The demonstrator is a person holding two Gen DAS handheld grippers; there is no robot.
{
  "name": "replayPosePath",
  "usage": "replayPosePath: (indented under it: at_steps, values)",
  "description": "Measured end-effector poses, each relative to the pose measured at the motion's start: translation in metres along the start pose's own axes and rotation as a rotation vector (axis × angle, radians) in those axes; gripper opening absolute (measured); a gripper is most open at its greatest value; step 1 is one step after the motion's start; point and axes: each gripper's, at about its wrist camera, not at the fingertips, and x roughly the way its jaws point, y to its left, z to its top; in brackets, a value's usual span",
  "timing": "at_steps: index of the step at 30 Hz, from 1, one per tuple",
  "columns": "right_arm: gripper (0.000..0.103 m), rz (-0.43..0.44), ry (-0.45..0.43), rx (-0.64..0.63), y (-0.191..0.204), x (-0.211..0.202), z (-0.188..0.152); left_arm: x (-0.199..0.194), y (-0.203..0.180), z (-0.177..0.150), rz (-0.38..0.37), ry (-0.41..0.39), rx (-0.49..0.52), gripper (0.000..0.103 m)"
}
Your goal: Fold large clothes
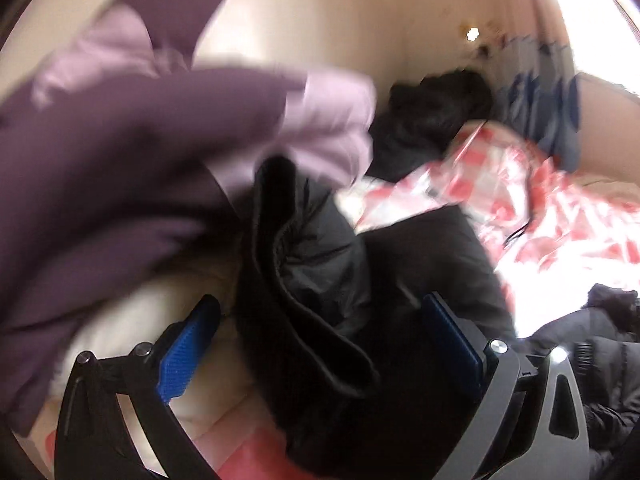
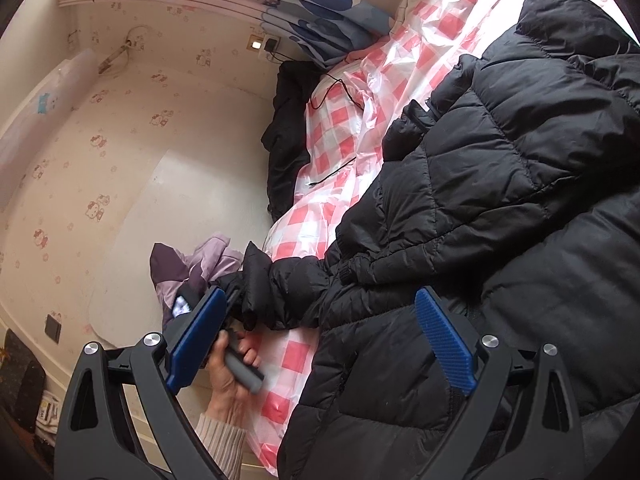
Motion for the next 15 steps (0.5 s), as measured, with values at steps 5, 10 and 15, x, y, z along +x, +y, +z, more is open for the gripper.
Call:
replayPosePath:
  at_steps: [5, 10, 15]
  values:
    - [0.092, 0.021, -0.003, 0.032, -0.005, 0.000, 0.000, 0.000, 0.018, 0.001, -0.073, 0.016, -0.102, 0.011]
    - [0.092, 0.026, -0.011, 0.043, -0.005, -0.003, 0.000, -0.048, 0.017, 0.020, -0.165, -0.096, -0.089, 0.008]
    - [0.092, -0.073, -0.035, 0.011, -0.004, -0.010, 0.005, -0.094, 0.037, 0.085, -0.281, -0.171, -0.141, 0.008]
